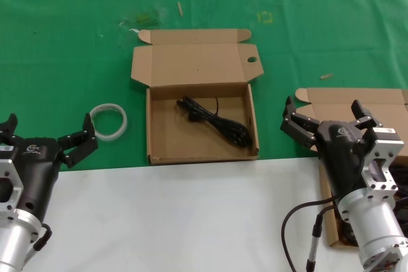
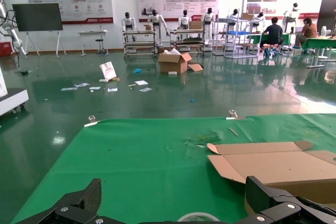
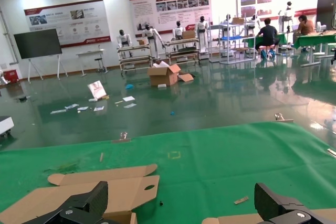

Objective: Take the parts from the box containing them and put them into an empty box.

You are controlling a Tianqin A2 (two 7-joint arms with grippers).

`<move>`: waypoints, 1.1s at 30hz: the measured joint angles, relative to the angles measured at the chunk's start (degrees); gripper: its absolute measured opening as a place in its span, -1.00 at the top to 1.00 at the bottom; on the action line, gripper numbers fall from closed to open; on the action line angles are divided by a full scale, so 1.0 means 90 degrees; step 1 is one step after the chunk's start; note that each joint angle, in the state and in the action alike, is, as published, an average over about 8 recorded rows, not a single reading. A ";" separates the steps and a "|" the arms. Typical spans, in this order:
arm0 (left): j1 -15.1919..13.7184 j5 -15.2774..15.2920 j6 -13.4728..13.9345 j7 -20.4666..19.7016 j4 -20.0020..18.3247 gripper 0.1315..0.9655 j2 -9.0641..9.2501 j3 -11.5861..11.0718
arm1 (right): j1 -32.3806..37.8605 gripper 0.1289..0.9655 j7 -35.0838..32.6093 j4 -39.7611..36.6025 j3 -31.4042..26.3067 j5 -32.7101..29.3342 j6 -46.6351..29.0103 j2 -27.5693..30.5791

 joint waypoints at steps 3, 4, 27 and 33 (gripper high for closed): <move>0.0000 0.0000 0.0000 0.0000 0.0000 -1.00 0.0000 0.0000 | 0.0000 -1.00 0.0000 0.0000 0.0000 0.0000 0.0000 0.0000; 0.0000 0.0000 0.0000 0.0000 0.0000 -1.00 0.0000 0.0000 | 0.0000 -1.00 0.0000 0.0000 0.0000 0.0000 0.0000 0.0000; 0.0000 0.0000 0.0000 0.0000 0.0000 -1.00 0.0000 0.0000 | 0.0000 -1.00 0.0000 0.0000 0.0000 0.0000 0.0000 0.0000; 0.0000 0.0000 0.0000 0.0000 0.0000 -1.00 0.0000 0.0000 | 0.0000 -1.00 0.0000 0.0000 0.0000 0.0000 0.0000 0.0000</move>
